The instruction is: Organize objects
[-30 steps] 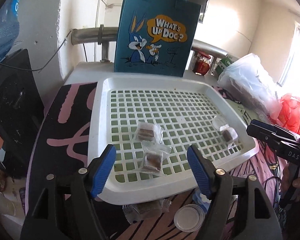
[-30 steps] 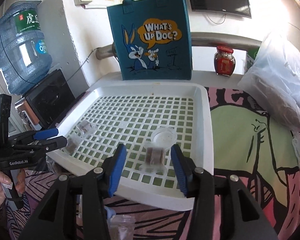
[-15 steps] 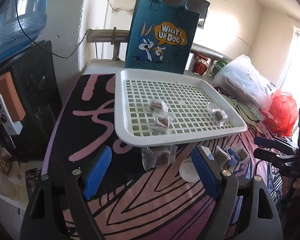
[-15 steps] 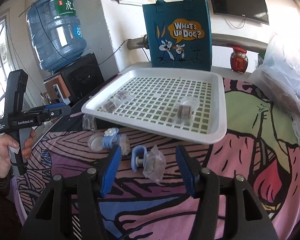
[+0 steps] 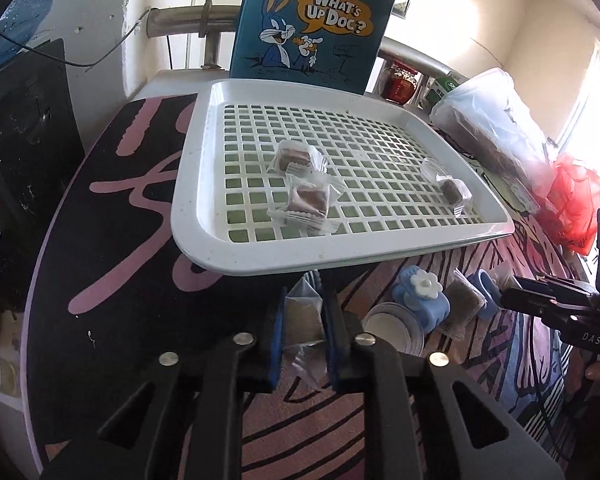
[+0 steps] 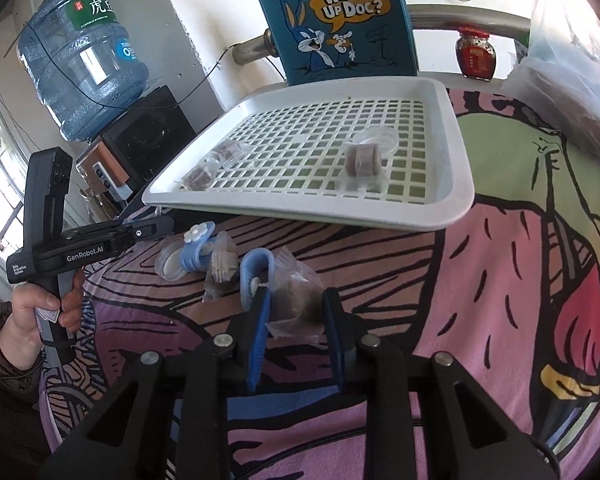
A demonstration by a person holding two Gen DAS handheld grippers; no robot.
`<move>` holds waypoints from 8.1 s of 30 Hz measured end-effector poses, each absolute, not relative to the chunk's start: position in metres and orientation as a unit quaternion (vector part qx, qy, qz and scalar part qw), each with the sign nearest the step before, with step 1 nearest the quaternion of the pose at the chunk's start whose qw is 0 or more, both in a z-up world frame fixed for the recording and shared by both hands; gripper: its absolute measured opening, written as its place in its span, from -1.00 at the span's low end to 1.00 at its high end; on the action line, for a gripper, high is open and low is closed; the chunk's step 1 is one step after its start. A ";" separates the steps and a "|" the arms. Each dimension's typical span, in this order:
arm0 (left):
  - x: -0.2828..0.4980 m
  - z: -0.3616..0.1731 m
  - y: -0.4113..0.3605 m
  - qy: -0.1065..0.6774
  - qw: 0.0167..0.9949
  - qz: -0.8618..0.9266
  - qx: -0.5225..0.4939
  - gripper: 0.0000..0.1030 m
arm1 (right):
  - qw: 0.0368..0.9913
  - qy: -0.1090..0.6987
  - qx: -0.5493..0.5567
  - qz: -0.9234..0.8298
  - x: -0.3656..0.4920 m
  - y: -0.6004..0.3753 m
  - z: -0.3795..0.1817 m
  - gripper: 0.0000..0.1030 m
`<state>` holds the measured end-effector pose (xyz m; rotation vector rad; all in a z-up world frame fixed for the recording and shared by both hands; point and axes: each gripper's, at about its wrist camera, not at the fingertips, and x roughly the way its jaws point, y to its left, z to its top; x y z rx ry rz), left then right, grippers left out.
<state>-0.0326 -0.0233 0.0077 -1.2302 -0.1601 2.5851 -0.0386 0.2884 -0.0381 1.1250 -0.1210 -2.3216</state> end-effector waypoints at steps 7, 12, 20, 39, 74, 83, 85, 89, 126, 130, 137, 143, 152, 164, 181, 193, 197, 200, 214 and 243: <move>-0.003 0.029 -0.022 -0.047 0.147 0.910 -0.385 -0.72 | 0.285 -0.056 0.372 -0.882 -0.019 0.291 -0.015 -0.66; 0.004 0.042 -0.009 -0.041 0.165 0.917 -0.361 -0.72 | 0.297 -0.058 0.346 -0.888 -0.012 0.280 0.000 -0.66; 0.011 0.037 0.005 -0.015 0.158 0.931 -0.328 -0.72 | 0.267 -0.025 0.311 -0.912 -0.005 0.270 -0.002 -0.66; 0.019 0.043 0.000 -0.029 0.156 0.940 -0.301 -0.71 | 0.256 -0.006 0.279 -0.926 0.004 0.270 -0.002 -0.66; 0.020 0.042 0.001 -0.031 0.158 0.940 -0.300 -0.71 | 0.253 -0.010 0.268 -0.930 0.007 0.272 0.001 -0.66; 0.020 0.042 0.001 -0.032 0.158 0.940 -0.302 -0.71 | 0.253 -0.010 0.268 -0.930 0.007 0.272 0.001 -0.66; 0.020 0.041 0.002 -0.032 0.158 0.939 -0.303 -0.71 | 0.253 -0.010 0.268 -0.929 0.007 0.273 0.001 -0.66; 0.019 0.040 0.002 -0.032 0.158 0.939 -0.304 -0.71 | 0.253 -0.010 0.268 -0.929 0.007 0.273 0.001 -0.66; 0.018 0.039 0.001 -0.034 0.157 0.938 -0.308 -0.71 | 0.255 -0.012 0.268 -0.929 0.007 0.273 0.000 -0.66; 0.017 0.039 0.000 -0.034 0.157 0.938 -0.308 -0.71 | 0.255 -0.012 0.268 -0.929 0.007 0.273 0.000 -0.66; 0.017 0.039 0.000 -0.035 0.157 0.938 -0.308 -0.71 | 0.255 -0.012 0.268 -0.929 0.007 0.273 0.000 -0.66; 0.017 0.039 0.000 -0.035 0.157 0.938 -0.308 -0.71 | 0.255 -0.012 0.268 -0.929 0.007 0.273 0.000 -0.66; 0.017 0.039 0.000 -0.035 0.157 0.938 -0.309 -0.71 | 0.255 -0.012 0.268 -0.929 0.007 0.273 0.001 -0.66; 0.017 0.037 0.000 -0.035 0.157 0.937 -0.310 -0.71 | 0.255 -0.013 0.268 -0.929 0.007 0.273 0.000 -0.66; 0.016 0.038 0.000 -0.035 0.157 0.937 -0.310 -0.71 | 0.255 -0.013 0.269 -0.929 0.006 0.274 0.000 -0.66; 0.016 0.038 0.000 -0.035 0.157 0.937 -0.310 -0.71 | 0.256 -0.013 0.268 -0.929 0.007 0.274 0.000 -0.66; 0.016 0.038 0.000 -0.035 0.157 0.937 -0.310 -0.71 | 0.256 -0.014 0.268 -0.929 0.007 0.274 0.000 -0.66; 0.016 0.038 0.000 -0.035 0.157 0.937 -0.310 -0.71 | 0.255 -0.013 0.268 -0.929 0.006 0.274 0.000 -0.66; 0.015 0.038 0.000 -0.035 0.157 0.937 -0.311 -0.71 | 0.255 -0.014 0.268 -0.929 0.006 0.274 0.000 -0.66; 0.015 0.037 0.000 -0.036 0.156 0.937 -0.312 -0.71 | 0.256 -0.015 0.268 -0.929 0.006 0.275 0.000 -0.66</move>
